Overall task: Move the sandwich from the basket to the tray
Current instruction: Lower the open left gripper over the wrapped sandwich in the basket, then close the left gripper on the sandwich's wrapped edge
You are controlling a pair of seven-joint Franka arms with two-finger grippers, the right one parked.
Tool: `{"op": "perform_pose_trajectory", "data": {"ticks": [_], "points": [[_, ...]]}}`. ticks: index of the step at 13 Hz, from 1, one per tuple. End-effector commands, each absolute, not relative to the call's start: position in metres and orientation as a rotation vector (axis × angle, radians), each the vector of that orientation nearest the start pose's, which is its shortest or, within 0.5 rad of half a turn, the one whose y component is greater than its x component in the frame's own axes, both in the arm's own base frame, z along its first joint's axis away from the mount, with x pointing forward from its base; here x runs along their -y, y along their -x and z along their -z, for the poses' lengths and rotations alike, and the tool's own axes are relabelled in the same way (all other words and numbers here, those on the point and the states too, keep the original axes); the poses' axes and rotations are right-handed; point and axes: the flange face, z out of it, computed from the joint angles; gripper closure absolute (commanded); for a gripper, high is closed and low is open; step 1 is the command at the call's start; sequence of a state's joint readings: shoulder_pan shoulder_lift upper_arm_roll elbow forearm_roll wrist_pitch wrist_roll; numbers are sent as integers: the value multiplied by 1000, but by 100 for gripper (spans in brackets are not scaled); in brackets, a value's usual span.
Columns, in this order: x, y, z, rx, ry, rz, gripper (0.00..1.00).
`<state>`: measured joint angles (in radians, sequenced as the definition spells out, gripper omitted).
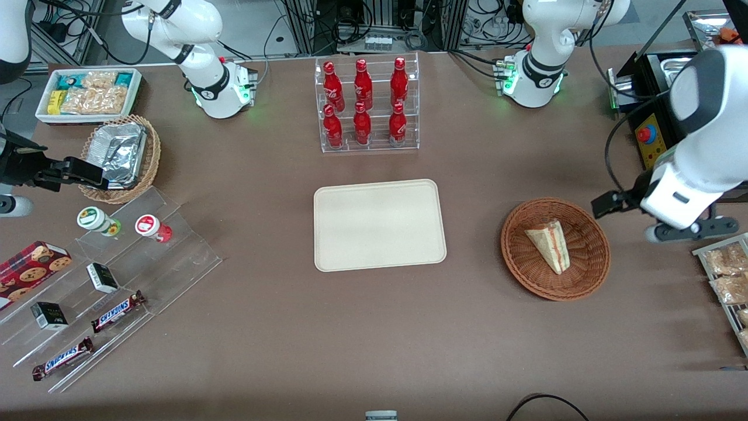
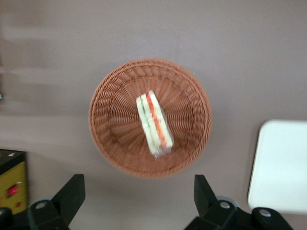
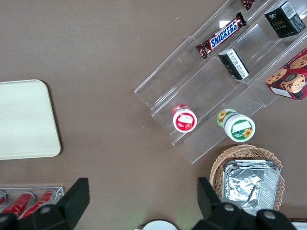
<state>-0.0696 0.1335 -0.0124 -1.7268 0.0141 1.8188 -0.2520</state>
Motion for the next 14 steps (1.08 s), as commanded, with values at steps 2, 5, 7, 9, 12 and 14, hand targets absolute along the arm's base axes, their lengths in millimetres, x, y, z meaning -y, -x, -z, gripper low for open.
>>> {"op": "perform_pose_trajectory", "data": {"ticks": [2, 5, 7, 9, 12, 14], "points": [[57, -585, -441, 557, 3073, 31, 0], [58, -574, -396, 686, 3063, 65, 0], [58, -563, -363, 707, 3071, 121, 0], [62, -555, -334, 688, 3078, 135, 0], [70, -553, -310, 661, 3077, 86, 0], [71, -553, -297, 655, 3073, 56, 0]]}}
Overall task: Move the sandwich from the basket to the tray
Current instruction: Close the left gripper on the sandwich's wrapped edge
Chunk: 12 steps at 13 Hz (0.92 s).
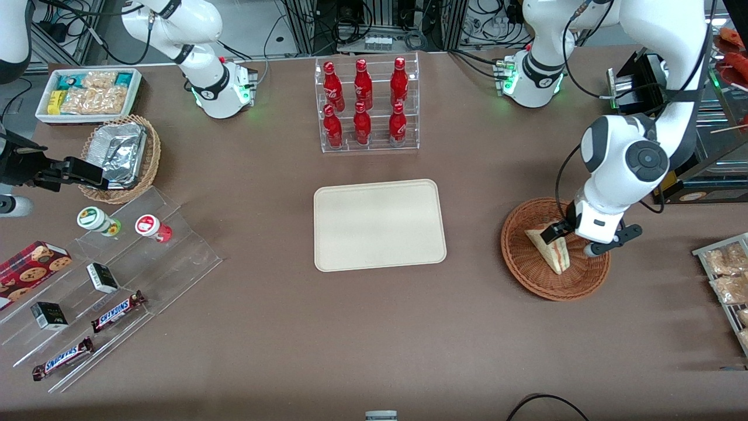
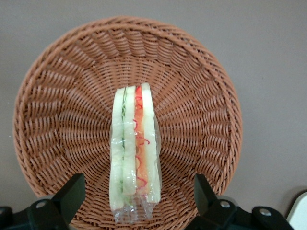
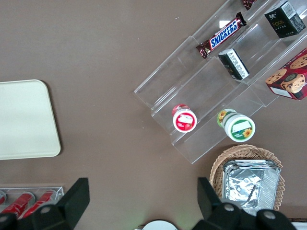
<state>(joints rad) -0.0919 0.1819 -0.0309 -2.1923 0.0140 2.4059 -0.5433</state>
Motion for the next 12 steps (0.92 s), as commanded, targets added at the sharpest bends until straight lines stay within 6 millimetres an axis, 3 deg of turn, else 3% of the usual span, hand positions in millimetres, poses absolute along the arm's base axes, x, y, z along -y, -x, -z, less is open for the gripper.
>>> {"op": "perform_pose_trajectory", "data": {"ticks": [1, 10, 11, 12], "points": [[71, -552, -292, 653, 3070, 45, 0], [67, -549, -256, 639, 3052, -45, 0], [66, -549, -255, 641, 3051, -50, 11], [65, -549, -254, 644, 3050, -52, 40]]}}
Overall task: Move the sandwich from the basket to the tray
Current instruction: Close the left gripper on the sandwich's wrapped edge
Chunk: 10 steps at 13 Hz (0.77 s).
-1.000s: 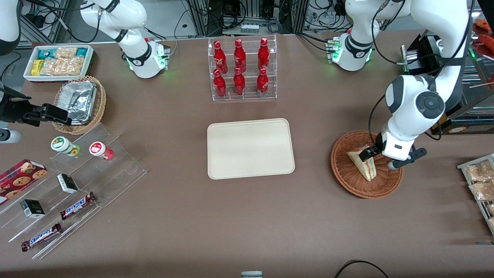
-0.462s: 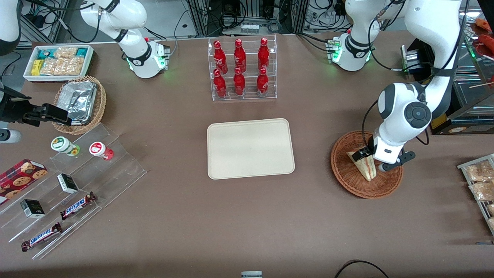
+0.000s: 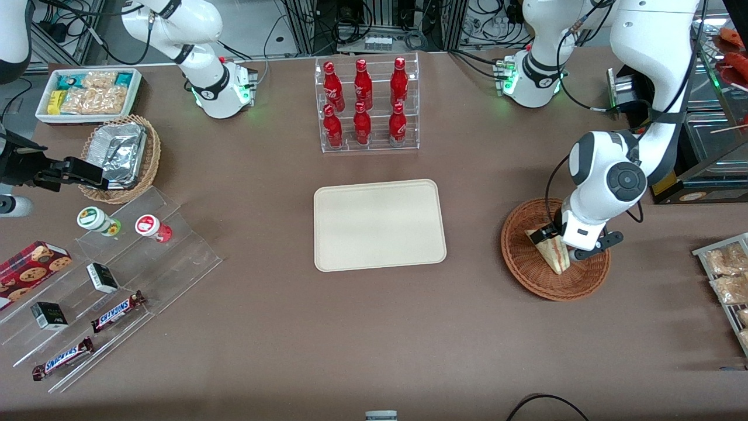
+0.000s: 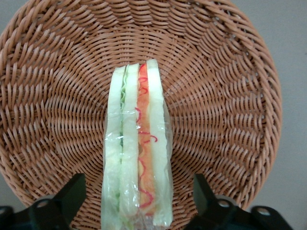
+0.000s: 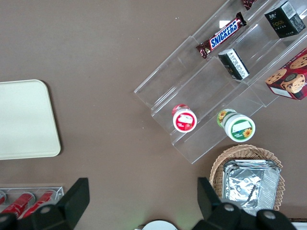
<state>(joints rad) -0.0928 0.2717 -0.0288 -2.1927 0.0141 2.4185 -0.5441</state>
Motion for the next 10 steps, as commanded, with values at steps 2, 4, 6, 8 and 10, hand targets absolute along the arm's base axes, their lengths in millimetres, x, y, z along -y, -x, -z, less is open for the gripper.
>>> {"op": "perform_pose_trajectory", "data": {"ticks": [2, 4, 6, 8, 10], "points": [[64, -549, -255, 643, 3049, -54, 85], [63, -551, -259, 646, 3050, -45, 100], [64, -555, -272, 644, 3044, -57, 100], [69, -572, -305, 614, 3026, -86, 100], [83, -591, -348, 548, 2988, -124, 100]]}}
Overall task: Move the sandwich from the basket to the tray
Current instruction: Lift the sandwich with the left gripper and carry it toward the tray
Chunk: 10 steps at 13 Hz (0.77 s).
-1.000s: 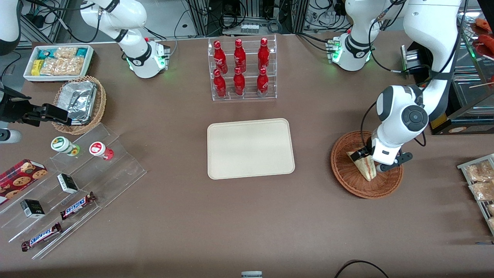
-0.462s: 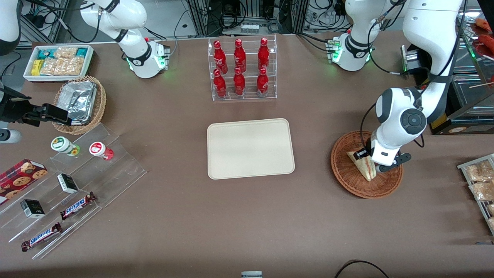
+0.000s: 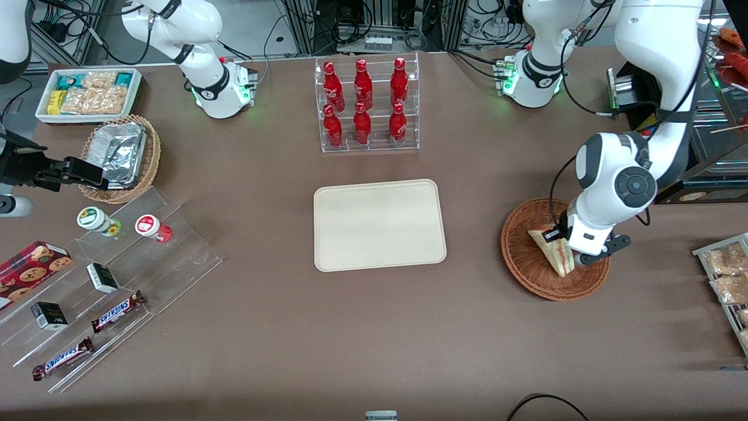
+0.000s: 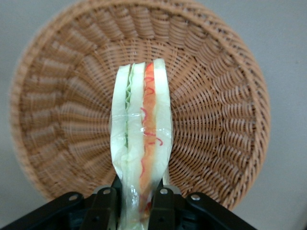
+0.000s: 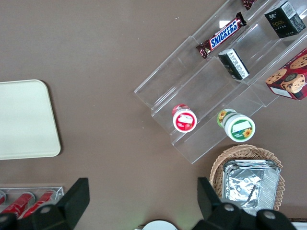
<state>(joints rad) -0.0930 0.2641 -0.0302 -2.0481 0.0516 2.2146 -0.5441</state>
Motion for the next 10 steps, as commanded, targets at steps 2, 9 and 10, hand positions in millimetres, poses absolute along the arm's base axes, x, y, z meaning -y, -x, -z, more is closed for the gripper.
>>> {"op": "perform_pose_trajectory", "data": {"ticks": [2, 9, 10], "points": [[116, -601, -385, 483, 2995, -113, 100], [277, -585, -423, 279, 3068, -28, 100], [300, -581, -416, 258, 3093, -53, 100]]}}
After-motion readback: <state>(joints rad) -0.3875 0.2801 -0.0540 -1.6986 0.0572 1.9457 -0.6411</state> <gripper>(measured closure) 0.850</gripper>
